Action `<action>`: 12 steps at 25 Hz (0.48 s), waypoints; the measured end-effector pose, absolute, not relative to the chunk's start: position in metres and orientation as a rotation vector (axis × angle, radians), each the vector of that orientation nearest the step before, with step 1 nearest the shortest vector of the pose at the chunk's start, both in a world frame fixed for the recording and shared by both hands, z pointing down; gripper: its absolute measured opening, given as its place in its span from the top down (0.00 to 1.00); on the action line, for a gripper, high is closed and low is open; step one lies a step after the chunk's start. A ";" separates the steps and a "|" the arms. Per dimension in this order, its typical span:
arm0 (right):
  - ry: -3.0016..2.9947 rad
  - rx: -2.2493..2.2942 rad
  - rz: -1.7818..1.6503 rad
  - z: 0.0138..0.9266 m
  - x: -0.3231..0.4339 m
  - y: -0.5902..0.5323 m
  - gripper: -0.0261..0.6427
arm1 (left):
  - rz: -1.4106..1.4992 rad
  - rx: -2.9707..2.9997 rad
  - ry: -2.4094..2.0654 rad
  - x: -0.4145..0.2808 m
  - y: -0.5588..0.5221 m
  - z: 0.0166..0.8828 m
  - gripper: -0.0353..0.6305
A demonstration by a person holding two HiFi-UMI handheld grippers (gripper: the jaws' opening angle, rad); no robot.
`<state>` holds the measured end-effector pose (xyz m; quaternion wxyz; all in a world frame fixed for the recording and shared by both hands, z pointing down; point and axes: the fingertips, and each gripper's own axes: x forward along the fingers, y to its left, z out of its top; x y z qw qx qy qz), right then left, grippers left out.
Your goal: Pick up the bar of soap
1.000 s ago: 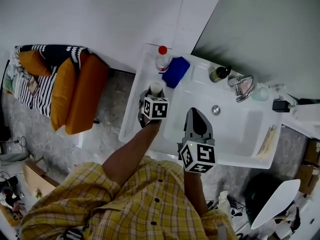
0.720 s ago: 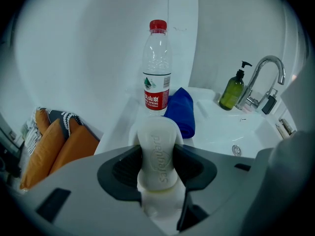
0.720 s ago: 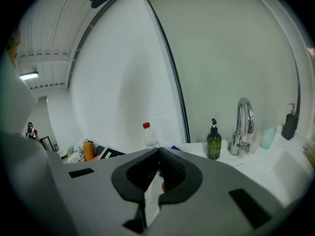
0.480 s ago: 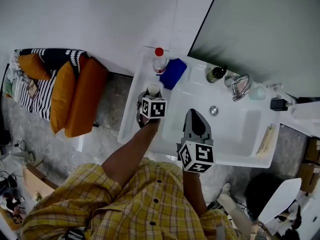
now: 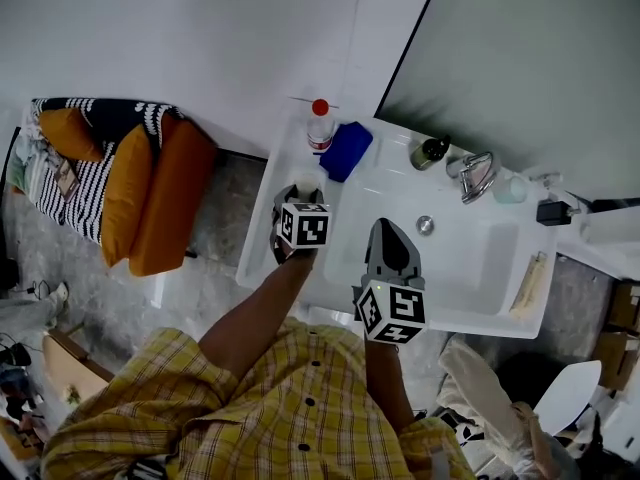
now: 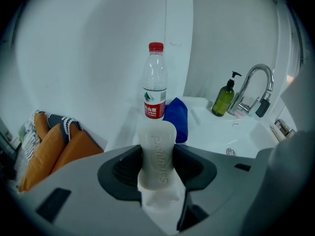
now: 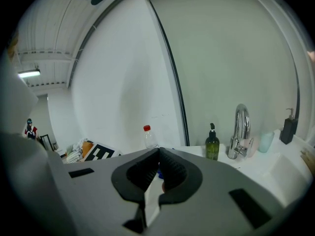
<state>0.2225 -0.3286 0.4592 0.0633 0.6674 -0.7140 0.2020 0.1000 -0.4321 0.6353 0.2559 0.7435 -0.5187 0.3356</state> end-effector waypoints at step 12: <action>-2.193 1.996 0.563 0.449 0.203 -0.319 0.93 | 0.666 2.317 -1.414 0.110 -0.412 0.534 0.65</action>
